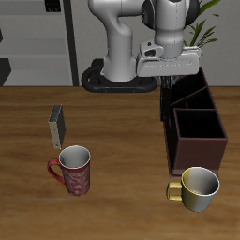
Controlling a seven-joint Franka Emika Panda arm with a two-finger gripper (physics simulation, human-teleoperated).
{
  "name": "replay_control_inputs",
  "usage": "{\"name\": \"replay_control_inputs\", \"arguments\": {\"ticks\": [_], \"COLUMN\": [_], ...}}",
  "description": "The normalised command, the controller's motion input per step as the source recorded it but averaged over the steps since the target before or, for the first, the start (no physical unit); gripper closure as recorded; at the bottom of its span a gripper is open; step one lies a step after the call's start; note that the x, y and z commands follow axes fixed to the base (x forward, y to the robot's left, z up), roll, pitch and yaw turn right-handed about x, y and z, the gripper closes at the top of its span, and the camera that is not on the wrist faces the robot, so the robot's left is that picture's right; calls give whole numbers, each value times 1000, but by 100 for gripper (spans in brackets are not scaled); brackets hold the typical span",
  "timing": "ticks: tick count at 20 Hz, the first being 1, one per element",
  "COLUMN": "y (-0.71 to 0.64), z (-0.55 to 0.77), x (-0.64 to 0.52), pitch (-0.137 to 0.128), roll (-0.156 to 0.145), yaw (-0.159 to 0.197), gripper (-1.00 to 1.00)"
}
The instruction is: Place the black book into the left desk caddy's front compartment
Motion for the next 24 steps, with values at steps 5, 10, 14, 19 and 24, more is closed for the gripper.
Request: {"name": "replay_control_inputs", "arguments": {"ticks": [5, 10, 14, 19, 24], "y": [139, 126, 56, 176, 116], "z": [23, 5, -33, -72, -47], "x": [99, -14, -39, 38, 44], "pitch": [0, 2, -3, 12, -1], "roll": [1, 13, 17, 22, 17], "yaw": [-9, -9, -11, 6, 16], "gripper": [100, 100, 100, 100, 100]}}
